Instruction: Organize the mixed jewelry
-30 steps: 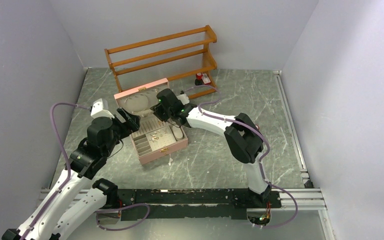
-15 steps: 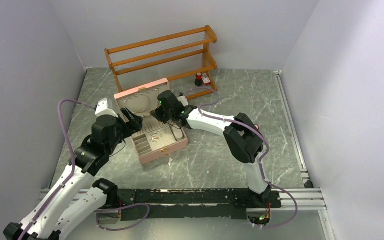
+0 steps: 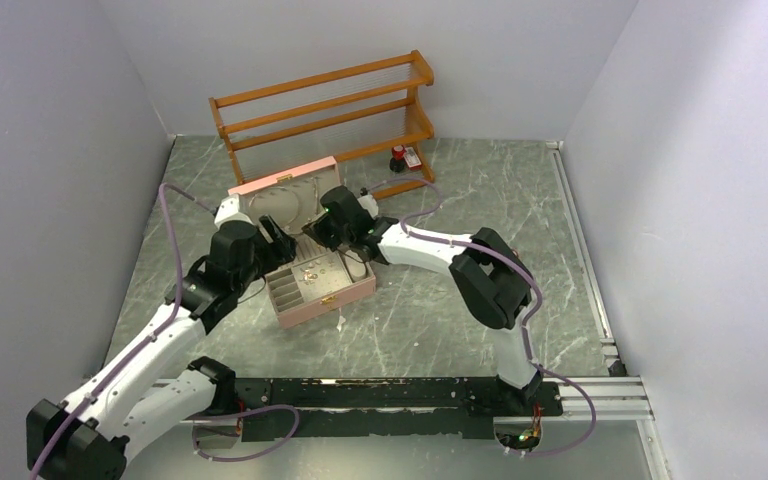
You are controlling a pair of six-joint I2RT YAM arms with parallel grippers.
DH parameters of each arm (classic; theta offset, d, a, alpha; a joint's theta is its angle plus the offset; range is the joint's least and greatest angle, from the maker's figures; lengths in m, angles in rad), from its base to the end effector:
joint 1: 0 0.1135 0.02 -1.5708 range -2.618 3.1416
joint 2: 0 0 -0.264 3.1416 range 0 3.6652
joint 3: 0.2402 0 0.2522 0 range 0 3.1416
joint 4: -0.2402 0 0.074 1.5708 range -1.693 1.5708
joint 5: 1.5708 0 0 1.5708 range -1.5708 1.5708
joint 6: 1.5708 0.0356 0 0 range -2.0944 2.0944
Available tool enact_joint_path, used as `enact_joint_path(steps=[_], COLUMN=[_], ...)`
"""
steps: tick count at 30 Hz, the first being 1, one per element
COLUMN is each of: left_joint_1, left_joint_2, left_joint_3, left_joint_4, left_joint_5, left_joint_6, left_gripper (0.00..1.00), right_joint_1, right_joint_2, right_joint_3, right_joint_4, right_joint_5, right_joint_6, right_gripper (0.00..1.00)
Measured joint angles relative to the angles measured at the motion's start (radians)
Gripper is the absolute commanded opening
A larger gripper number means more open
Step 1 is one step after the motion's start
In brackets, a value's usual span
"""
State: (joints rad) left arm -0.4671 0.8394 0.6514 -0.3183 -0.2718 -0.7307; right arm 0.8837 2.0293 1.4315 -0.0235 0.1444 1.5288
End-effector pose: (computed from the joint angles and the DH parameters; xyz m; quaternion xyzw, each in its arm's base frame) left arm 0.1742 -0.0771 0.2706 -0.1803 0.8373 -0.1870 0.4811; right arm 0.2970 0.3538 0.1984 0.3125 0.8309 0.4031 0.2225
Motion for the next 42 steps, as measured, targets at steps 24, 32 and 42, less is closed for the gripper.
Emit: enact_joint_path(steps=[24, 32, 42], left_joint_1=[0.0, 0.0, 0.0], left_joint_2=[0.252, 0.251, 0.297], left_joint_3=[-0.025, 0.016, 0.076], left_joint_4=[0.3, 0.308, 0.313], left_joint_5=[-0.069, -0.088, -0.145], left_joint_6=[0.069, 0.091, 0.093], left_gripper=[0.46, 0.47, 0.48], right_joint_1=[0.0, -0.002, -0.016], right_joint_2=[-0.024, -0.042, -0.042], right_joint_3=[-0.054, -0.093, -0.075], right_joint_4=[0.075, 0.134, 0.124], right_joint_5=[-0.021, -0.034, -0.071], right_joint_6=[-0.082, -0.134, -0.188], right_gripper=[0.0, 0.0, 0.0])
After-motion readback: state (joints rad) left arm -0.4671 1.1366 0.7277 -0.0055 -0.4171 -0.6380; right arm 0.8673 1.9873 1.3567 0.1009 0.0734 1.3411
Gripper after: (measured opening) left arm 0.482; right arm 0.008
